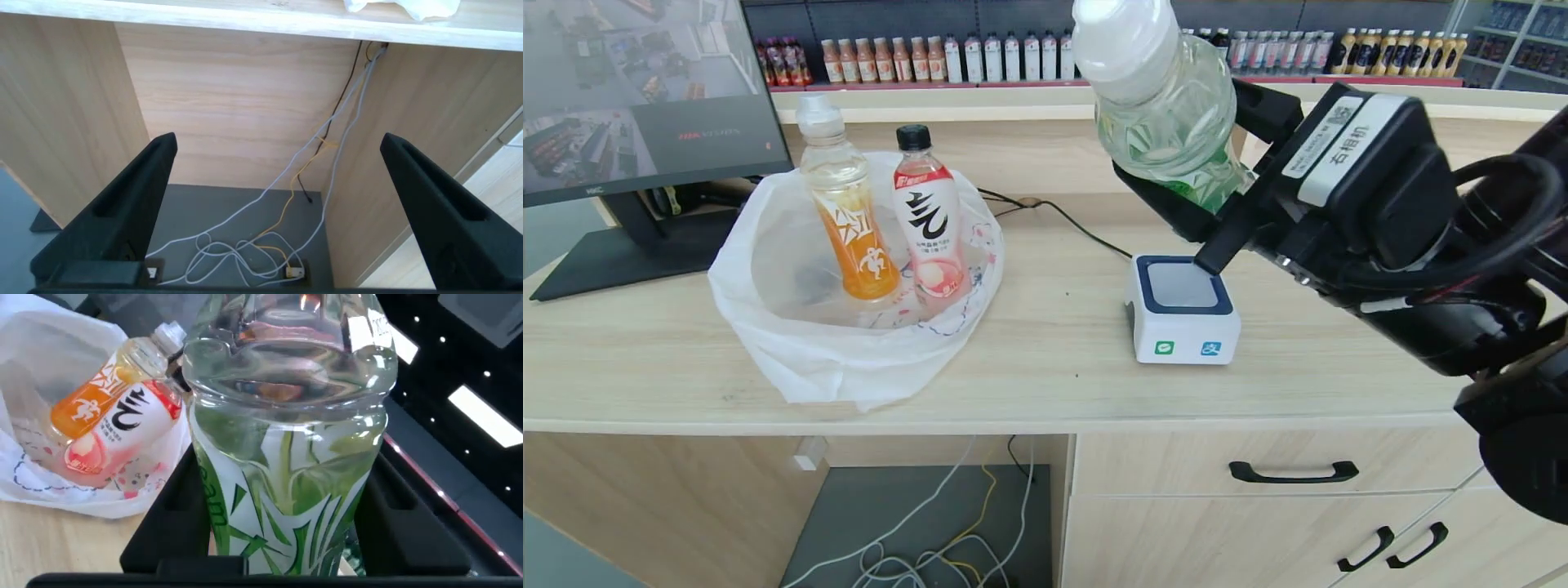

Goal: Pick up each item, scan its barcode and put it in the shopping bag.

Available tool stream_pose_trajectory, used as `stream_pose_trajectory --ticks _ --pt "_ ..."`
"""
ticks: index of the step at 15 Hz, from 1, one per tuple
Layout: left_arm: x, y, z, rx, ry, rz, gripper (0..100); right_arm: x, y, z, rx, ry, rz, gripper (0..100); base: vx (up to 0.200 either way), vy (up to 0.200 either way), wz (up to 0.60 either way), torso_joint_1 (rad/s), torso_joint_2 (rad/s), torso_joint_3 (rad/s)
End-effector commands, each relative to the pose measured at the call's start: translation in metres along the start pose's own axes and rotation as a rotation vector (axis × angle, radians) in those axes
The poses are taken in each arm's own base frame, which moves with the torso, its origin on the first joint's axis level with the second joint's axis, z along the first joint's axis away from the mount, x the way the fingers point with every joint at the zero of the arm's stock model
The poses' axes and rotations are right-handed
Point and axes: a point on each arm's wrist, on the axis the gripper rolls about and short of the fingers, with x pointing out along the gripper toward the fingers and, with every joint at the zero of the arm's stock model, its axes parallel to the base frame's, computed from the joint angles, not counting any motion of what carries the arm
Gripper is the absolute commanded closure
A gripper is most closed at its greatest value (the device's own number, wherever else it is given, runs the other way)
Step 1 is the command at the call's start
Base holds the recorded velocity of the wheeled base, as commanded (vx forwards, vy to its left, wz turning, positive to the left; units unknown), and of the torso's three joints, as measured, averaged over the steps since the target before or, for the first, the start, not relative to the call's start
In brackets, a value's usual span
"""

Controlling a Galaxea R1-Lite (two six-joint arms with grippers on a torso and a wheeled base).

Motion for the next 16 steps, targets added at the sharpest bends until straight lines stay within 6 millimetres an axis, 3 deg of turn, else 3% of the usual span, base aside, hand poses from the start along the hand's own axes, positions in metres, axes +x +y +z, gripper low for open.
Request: stream_pose_trajectory --ticks 1,5,9,16 --pt "0.0 0.0 0.0 0.0 0.0 0.001 0 0.001 0.006 -0.02 -0.024 0.026 0.034 100 0.0 0.0 0.0 0.0 0.0 0.0" --pt "0.0 0.0 0.0 0.0 0.0 0.001 0 -0.003 0.011 -0.032 -0.027 -0.033 0.132 100 0.0 0.0 0.0 0.0 0.0 0.0" --pt "0.0 0.0 0.0 0.0 0.0 0.001 0 -0.007 0.002 -0.055 -0.089 -0.046 0.161 100 0.0 0.0 0.0 0.0 0.0 0.0" --pt "0.0 0.0 0.0 0.002 0.0 0.001 0 -0.022 0.011 -0.073 -0.124 -0.041 0.236 100 0.0 0.0 0.0 0.0 0.0 0.0"
